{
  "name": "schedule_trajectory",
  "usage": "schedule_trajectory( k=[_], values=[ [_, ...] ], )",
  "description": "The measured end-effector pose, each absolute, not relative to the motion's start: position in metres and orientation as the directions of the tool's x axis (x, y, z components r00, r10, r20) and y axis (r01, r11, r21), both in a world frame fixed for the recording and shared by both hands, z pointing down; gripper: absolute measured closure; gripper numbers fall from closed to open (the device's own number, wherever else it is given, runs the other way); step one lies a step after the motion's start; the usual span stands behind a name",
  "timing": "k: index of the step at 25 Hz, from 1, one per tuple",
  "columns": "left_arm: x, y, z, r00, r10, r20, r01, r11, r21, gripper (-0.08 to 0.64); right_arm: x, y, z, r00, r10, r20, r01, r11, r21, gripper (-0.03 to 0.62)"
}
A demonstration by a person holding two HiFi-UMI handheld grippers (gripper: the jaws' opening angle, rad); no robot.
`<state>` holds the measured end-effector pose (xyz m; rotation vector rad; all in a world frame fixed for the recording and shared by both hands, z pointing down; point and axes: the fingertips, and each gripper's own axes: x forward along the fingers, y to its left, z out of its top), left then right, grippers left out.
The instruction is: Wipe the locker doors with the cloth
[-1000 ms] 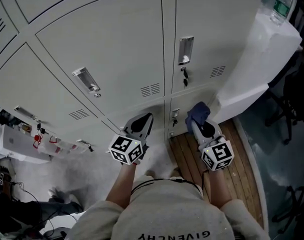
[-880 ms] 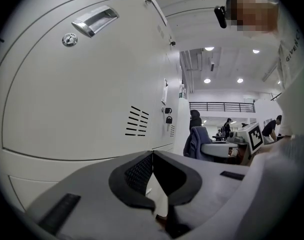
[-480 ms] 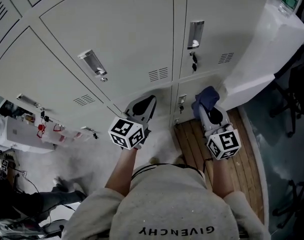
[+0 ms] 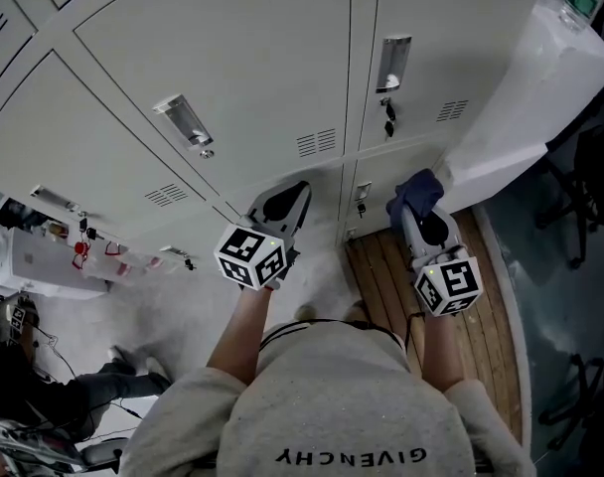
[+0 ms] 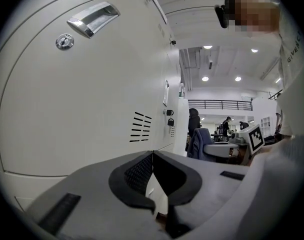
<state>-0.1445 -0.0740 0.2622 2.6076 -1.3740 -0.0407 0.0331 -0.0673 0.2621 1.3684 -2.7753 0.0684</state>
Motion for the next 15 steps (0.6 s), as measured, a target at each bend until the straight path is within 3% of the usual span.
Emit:
schedule_trajectory(
  k=[15],
  values=[
    [-0.1399,-0.0736,0.2626,0.585,-0.81,0.049,-0.802,-0.567,0.189,0.561,0.0344,-0.0627,0.2707,-0.616,-0.785,0.063,-0.788,0.612,-0.072,0.535]
  ],
)
